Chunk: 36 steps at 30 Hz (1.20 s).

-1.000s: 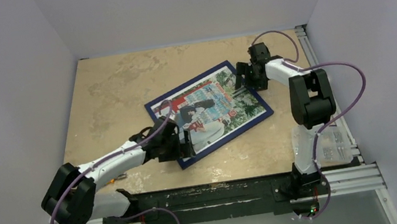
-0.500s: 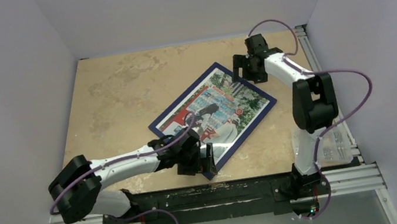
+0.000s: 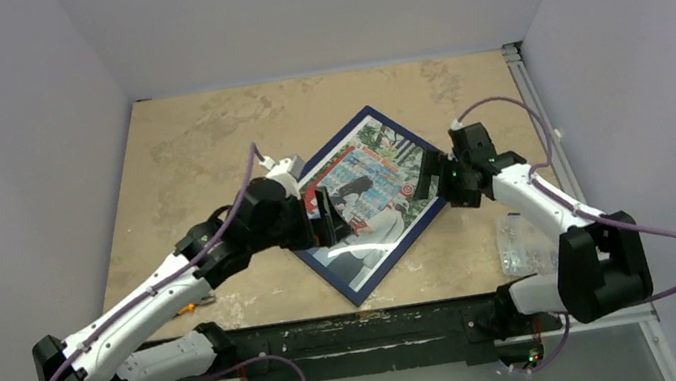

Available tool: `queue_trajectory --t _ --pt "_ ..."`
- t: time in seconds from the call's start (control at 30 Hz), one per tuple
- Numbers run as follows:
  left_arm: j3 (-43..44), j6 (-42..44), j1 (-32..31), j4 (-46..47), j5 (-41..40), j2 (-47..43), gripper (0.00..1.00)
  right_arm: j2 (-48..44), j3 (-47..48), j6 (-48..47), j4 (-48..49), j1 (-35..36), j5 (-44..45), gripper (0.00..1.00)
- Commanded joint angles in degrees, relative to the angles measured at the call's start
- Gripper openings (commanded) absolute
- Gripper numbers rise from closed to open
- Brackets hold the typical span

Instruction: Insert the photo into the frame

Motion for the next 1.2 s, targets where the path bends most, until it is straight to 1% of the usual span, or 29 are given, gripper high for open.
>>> queue_trajectory --t 0.0,0.1,0.2,0.43,0.57,0.6,0.63,0.7,0.83,0.87,0.93,0.97,1.0,1.07,1.17 --pt "6.01 2.72 7.03 -2.20 0.22 -1.66 1.00 -4.17 -5.66 4.49 -2.19 0.55 0.17 0.96" --pt "9.90 4.04 9.33 -4.25 0.45 -0.62 1.00 -4.17 -7.38 5.26 -1.98 2.11 2.40 0.94" --pt "11.98 4.29 10.01 -5.59 0.34 0.35 1.00 -1.77 -7.65 6.29 -1.08 4.51 4.06 0.93" --pt "10.50 4.47 10.26 -5.65 0.80 0.00 1.00 5.97 -6.99 10.34 3.73 10.54 6.32 0.88" --pt "9.25 4.34 10.21 -5.11 0.31 -1.45 1.00 9.30 -5.47 10.01 3.51 12.62 13.08 0.83" --pt "8.52 4.19 10.22 -4.22 0.18 -2.31 1.00 10.14 -5.03 9.63 3.47 12.99 14.51 0.80" --pt "7.87 4.12 10.25 -3.28 0.11 -3.05 1.00 11.12 -4.58 9.15 3.42 13.23 15.59 0.74" --pt "7.34 4.19 10.34 -2.64 -0.34 -4.16 1.00 13.18 -3.57 8.42 3.13 13.70 17.30 0.67" --pt "7.41 4.98 10.45 -3.39 -0.94 -5.19 1.00 16.79 -1.28 6.11 2.11 14.27 19.48 0.47" --pt "7.37 5.15 10.56 -3.47 -0.96 -5.39 1.00 17.37 -0.68 5.45 1.76 14.35 20.12 0.40" --pt "7.20 5.50 10.61 -3.75 -1.12 -5.58 1.00 18.09 0.70 4.17 1.25 14.38 20.81 0.20" --pt "6.86 5.46 10.63 -3.50 -1.13 -5.79 1.00 18.51 1.78 3.73 0.71 14.38 21.44 0.12" --pt "6.35 5.46 10.73 -3.02 -1.02 -6.03 1.00 18.96 3.00 2.91 0.29 14.37 22.13 0.08" --pt "5.32 5.33 10.74 -1.93 -0.31 -6.39 1.00 20.77 6.06 0.63 -0.03 14.38 22.62 0.00" --pt "4.57 5.31 10.87 -1.24 0.48 -6.67 1.00 24.26 12.42 -4.27 -1.33 14.21 25.53 0.00"
